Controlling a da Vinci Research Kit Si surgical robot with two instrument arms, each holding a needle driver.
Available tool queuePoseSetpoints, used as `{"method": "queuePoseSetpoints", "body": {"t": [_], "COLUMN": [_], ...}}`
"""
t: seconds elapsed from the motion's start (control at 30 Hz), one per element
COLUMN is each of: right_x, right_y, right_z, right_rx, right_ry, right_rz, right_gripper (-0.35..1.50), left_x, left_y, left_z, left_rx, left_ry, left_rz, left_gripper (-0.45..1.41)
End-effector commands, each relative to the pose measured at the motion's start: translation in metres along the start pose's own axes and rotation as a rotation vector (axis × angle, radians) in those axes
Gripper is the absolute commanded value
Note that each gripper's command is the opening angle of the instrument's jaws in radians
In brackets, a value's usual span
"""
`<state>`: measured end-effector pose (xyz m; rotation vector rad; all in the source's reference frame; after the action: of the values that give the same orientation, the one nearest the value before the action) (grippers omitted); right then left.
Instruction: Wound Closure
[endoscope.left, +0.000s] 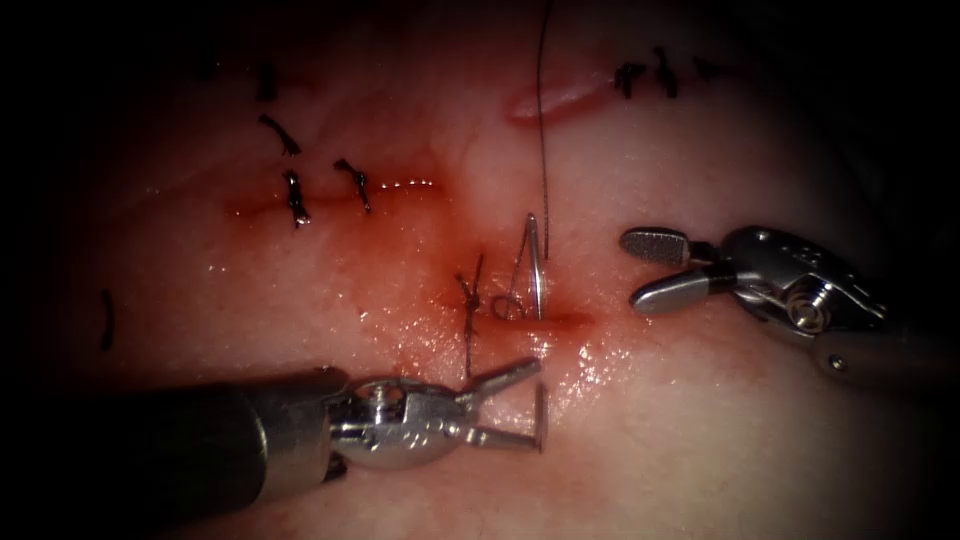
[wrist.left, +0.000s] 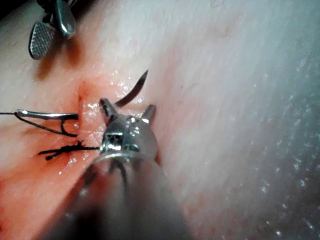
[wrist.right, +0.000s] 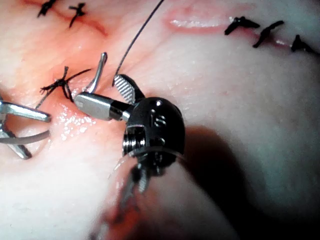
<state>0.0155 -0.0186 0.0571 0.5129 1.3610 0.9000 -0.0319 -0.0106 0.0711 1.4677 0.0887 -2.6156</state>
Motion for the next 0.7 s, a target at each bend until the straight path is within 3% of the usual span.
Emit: {"method": "queuePoseSetpoints", "body": {"t": [0.03,0.13,0.23,0.33,0.4,0.7], "right_x": [-0.0003,-0.0006,-0.0011,-0.0015,-0.0017,-0.0021], "right_y": [0.0002,0.0002,0.0003,0.0004,0.0005,0.0002], "right_z": [0.0012,0.0013,0.0018,0.0020,0.0021,0.0023], "right_rx": [0.003,0.005,0.010,0.015,0.015,0.048], "right_ry": [0.008,0.009,0.013,0.013,0.016,0.020], "right_rz": [-0.003,-0.007,-0.014,-0.019,-0.021,-0.014], "right_gripper": [1.01,0.99,0.99,0.98,0.96,0.88], "left_x": [-0.0001,0.0000,0.0001,0.0002,0.0003,0.0000], "left_y": [-0.0002,-0.0004,-0.0007,-0.0010,-0.0010,-0.0016], "left_z": [0.0009,0.0012,0.0017,0.0021,0.0022,0.0012], "left_rx": [0.005,0.009,0.016,0.003,-0.024,-0.157], "left_ry": [0.006,0.012,0.024,0.059,0.097,0.260], "left_rz": [0.002,0.004,0.005,0.022,0.039,-0.262], "left_gripper": [0.56,0.49,0.27,-0.06,-0.45,-0.45]}}
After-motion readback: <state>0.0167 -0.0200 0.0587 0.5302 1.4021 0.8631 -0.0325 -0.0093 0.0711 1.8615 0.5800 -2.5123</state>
